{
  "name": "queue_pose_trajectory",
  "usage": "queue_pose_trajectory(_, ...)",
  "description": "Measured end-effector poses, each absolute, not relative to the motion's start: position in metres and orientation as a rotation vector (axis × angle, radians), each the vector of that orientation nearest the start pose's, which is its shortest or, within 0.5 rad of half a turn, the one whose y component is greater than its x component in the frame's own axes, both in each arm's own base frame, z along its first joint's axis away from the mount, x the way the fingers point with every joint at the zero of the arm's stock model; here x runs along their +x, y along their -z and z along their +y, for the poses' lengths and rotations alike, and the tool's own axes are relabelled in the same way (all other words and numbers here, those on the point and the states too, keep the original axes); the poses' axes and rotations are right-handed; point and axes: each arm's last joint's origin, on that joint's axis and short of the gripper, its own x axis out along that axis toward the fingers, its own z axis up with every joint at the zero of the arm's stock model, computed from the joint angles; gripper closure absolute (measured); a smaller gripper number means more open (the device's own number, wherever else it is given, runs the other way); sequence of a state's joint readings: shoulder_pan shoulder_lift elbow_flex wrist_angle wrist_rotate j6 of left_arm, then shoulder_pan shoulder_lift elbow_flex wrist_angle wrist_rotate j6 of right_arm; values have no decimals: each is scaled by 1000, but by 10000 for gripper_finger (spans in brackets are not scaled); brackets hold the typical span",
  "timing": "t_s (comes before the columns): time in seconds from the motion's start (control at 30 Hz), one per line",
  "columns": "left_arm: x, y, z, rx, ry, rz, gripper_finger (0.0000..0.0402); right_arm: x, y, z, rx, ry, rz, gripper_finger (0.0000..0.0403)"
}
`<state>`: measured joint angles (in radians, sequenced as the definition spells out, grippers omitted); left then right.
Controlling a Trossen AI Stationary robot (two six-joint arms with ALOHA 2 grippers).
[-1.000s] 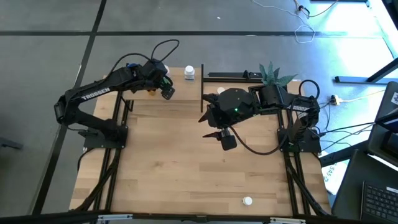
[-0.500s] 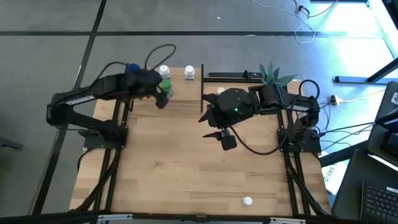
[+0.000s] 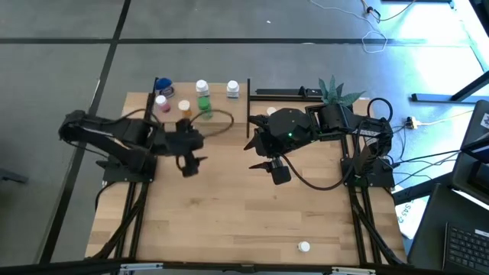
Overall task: Pick and place medicine bottles onto shelf by color
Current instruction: Put the orange pill bottle on the shelf
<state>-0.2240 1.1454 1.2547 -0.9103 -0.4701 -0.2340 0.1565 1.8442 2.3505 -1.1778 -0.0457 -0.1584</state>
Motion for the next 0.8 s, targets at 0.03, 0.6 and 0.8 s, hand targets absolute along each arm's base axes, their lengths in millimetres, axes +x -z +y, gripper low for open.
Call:
queue_pose_trajectory(0.03, 210, -361, -39, 39, -310, 722, 95, 348, -469, 56, -189, -247, 655, 140)
queue_pose_trajectory(0.6, 201, -344, -71, -61, -373, 676, 95, 348, -469, 56, -29, -188, 667, 140)
queue_pose_trajectory(0.8, 201, -343, -72, -64, -370, 675, 95, 343, -460, 41, -5, 129, 767, 140)
